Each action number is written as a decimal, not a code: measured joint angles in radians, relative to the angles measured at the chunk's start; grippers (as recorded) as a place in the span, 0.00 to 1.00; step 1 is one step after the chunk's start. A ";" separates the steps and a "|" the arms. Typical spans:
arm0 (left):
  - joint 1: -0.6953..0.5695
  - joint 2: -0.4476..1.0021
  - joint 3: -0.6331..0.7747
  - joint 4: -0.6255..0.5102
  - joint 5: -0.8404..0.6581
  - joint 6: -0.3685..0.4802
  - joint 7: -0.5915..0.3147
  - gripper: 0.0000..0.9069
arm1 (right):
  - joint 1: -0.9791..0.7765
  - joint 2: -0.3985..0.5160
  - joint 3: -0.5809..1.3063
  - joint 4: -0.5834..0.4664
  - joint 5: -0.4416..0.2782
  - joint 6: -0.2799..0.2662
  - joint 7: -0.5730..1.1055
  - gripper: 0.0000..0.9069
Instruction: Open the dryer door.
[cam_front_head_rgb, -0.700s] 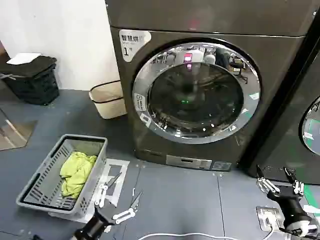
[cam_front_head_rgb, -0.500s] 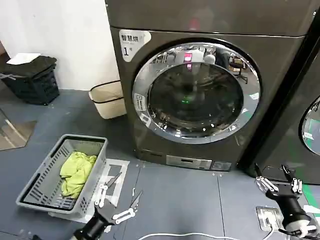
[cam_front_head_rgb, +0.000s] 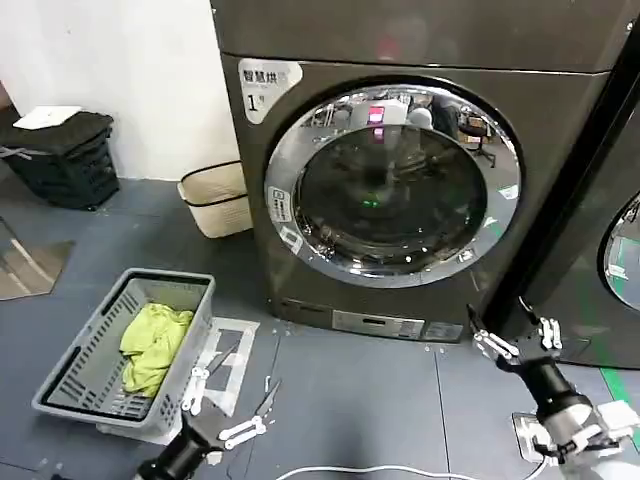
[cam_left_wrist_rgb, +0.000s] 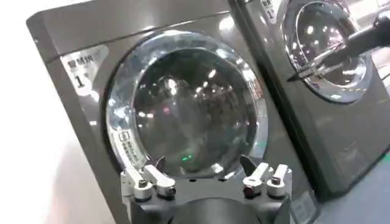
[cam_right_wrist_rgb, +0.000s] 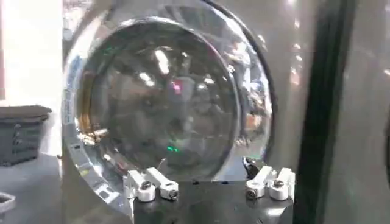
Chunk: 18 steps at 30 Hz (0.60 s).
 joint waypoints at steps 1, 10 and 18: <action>0.002 -0.003 0.000 -0.003 0.002 0.000 -0.001 1.00 | 0.022 -0.016 -0.012 -0.014 0.007 0.009 -0.007 1.00; 0.018 -0.033 -0.002 -0.024 0.022 0.000 -0.001 1.00 | 0.186 -0.122 -0.126 -0.119 0.051 0.032 -0.032 1.00; 0.031 -0.051 -0.009 -0.033 0.036 -0.001 -0.001 1.00 | 0.326 -0.151 -0.267 -0.181 0.053 0.031 -0.030 1.00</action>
